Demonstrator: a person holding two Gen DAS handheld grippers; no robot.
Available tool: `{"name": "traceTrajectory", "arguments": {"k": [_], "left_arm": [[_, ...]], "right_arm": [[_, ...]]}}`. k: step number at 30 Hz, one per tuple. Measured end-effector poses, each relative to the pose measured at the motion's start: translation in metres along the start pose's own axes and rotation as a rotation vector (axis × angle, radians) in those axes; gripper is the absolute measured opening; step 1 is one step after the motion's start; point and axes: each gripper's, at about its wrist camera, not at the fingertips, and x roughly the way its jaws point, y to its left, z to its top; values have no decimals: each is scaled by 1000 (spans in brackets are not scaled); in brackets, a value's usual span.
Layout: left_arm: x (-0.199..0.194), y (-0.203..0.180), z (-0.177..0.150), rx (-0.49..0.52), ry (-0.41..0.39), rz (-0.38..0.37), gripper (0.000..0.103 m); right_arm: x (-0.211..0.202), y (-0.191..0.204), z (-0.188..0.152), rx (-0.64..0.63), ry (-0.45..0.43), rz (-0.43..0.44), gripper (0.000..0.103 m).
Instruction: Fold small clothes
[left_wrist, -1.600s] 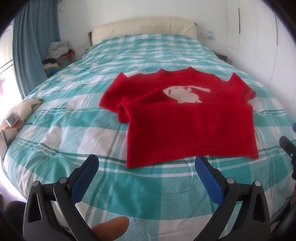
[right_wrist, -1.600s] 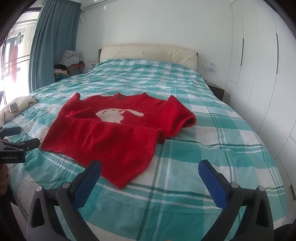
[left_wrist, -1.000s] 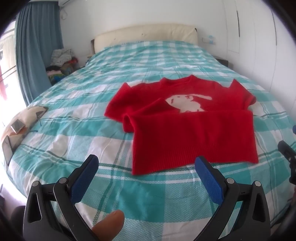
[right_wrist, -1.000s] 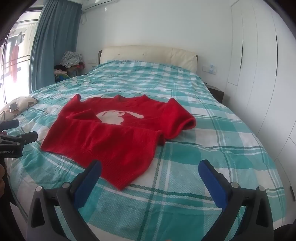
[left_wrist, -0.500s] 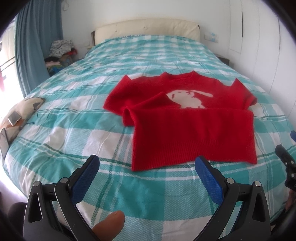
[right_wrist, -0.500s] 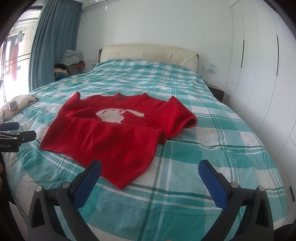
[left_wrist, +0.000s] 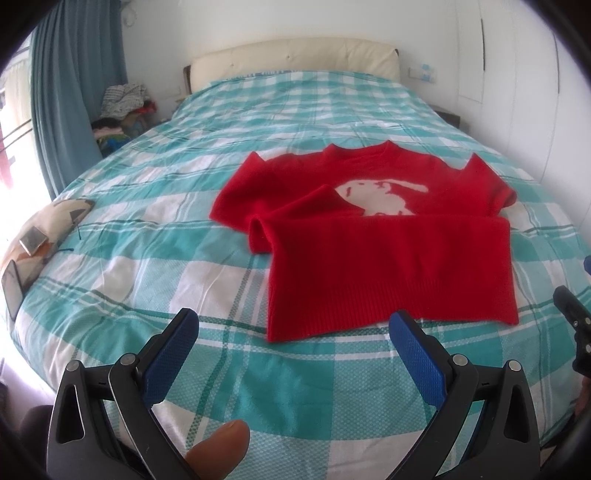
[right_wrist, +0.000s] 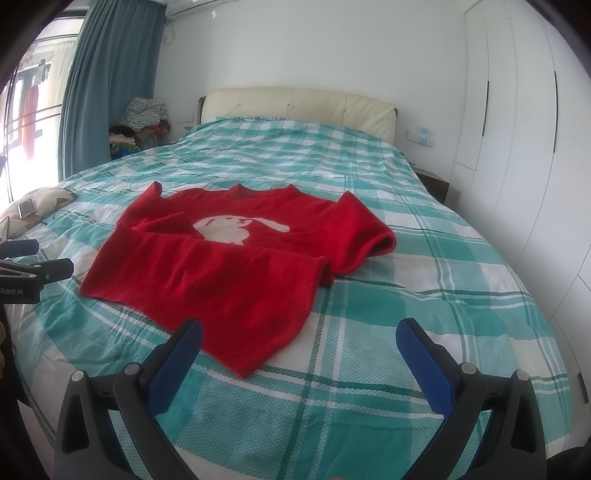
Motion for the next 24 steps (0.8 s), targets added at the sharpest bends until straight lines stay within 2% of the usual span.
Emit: {"name": "traceTrajectory", "arguments": {"k": [24], "left_arm": [[7, 0, -1, 0, 36, 25, 103]], "right_arm": [[-3, -5, 3, 14, -8, -6, 103]]}}
